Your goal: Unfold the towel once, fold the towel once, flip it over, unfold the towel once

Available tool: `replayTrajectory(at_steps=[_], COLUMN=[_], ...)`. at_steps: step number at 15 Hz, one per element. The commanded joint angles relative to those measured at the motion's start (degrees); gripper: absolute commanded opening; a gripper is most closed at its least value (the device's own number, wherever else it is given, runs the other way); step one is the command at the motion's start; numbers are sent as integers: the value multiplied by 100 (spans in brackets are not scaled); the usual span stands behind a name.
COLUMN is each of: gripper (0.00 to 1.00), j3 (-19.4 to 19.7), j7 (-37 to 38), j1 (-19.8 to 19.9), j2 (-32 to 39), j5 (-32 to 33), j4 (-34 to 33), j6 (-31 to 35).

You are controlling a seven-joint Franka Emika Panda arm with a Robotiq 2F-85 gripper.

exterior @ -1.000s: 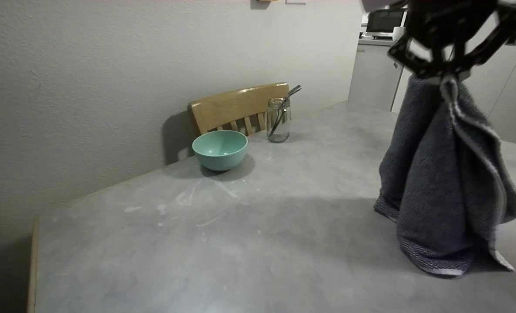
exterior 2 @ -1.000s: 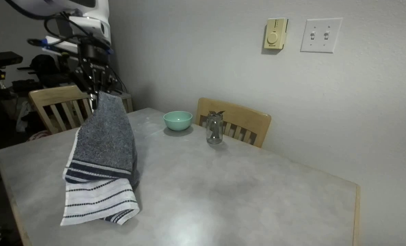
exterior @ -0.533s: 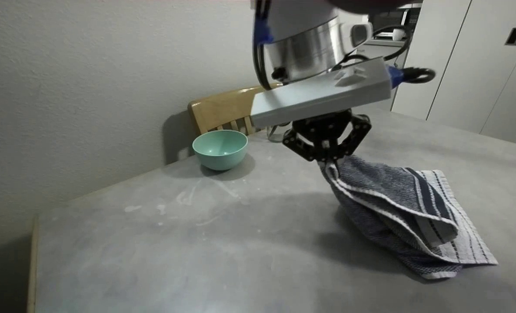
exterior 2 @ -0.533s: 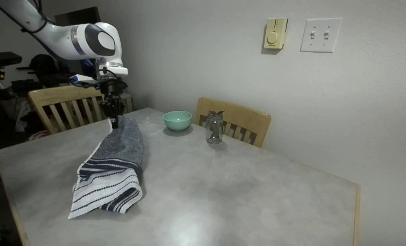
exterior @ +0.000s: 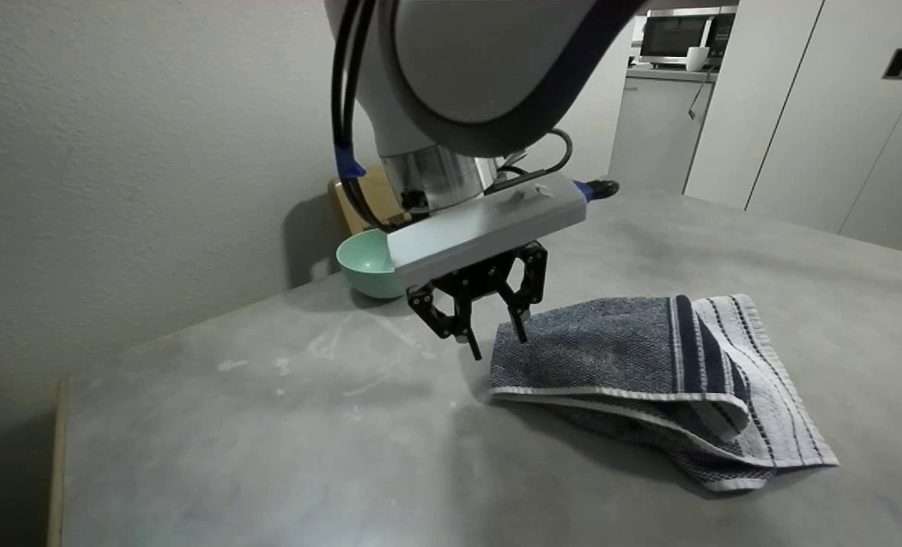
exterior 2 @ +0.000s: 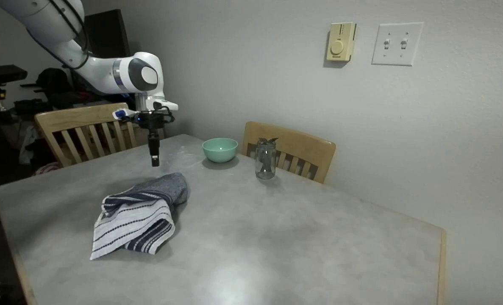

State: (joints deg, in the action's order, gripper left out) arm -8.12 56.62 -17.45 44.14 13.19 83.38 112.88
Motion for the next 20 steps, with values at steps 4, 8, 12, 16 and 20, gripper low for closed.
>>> replayTrajectory(at_steps=[4,8,12,16,20], gripper=[99,100,100,100,100], j3=[72,164,201,222,239], j7=[-2390,-3275,-3726,-3816,-3729], j1=[103,192,290,291,201], j2=[520,490,576,392,-38], j5=[-548,-931,-1213,-1276,-1210], j4=[-475,-300,-325,-227,-61], j6=[-295,-315,-393,-603,-983])
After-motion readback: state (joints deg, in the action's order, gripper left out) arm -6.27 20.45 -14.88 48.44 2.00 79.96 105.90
